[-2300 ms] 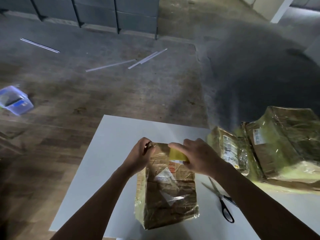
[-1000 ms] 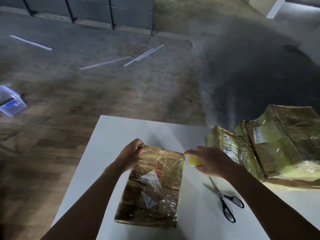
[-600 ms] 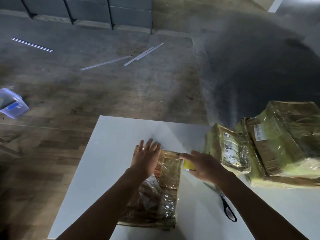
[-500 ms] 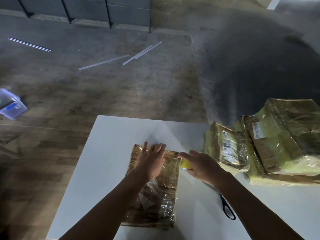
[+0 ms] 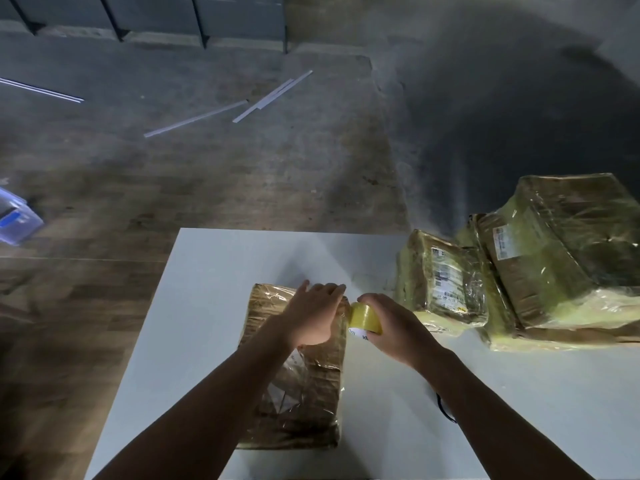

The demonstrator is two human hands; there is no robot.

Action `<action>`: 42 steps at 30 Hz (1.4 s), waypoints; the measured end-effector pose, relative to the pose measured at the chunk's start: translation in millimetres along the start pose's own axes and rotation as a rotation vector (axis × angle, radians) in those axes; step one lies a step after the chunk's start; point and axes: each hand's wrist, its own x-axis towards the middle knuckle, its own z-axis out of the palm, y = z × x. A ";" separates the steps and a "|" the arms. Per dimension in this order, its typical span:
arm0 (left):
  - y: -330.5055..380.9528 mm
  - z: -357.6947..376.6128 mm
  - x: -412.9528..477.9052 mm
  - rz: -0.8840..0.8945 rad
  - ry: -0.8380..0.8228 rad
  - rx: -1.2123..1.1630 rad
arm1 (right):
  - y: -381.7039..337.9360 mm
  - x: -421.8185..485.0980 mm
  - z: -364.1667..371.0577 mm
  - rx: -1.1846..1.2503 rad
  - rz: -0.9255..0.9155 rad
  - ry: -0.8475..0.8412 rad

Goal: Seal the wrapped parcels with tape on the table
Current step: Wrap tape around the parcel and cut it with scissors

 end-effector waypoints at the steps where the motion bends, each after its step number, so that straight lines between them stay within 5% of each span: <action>1: 4.4 2.8 0.4 -0.029 -0.029 -0.018 | 0.0 0.6 0.5 -0.002 0.001 -0.003; 6: 3.5 7.9 9.2 -0.181 -0.014 -0.211 | -2.4 0.5 6.2 0.007 -0.011 0.030; 12: 15.0 24.9 9.6 -0.200 0.233 -0.161 | 3.6 -6.9 3.4 0.124 0.098 -0.010; 16: 2.6 18.3 -5.9 -0.107 0.367 -0.399 | 0.2 -19.4 -11.6 0.257 0.024 0.057; 20: -10.7 -0.4 -20.0 -0.200 0.484 -0.659 | -22.0 -20.1 -22.3 0.388 -0.054 0.158; 29: -38.7 -24.6 -63.9 -0.255 0.586 -1.050 | -18.7 -11.8 -56.1 -0.301 -0.340 0.141; 36: -29.8 -38.8 -63.1 -0.273 0.710 -1.237 | -23.3 -7.8 -51.1 -0.278 -0.306 0.088; 42: -42.9 -25.5 -61.4 -0.364 0.627 -1.401 | -40.8 -5.6 -50.8 -0.263 -0.264 0.064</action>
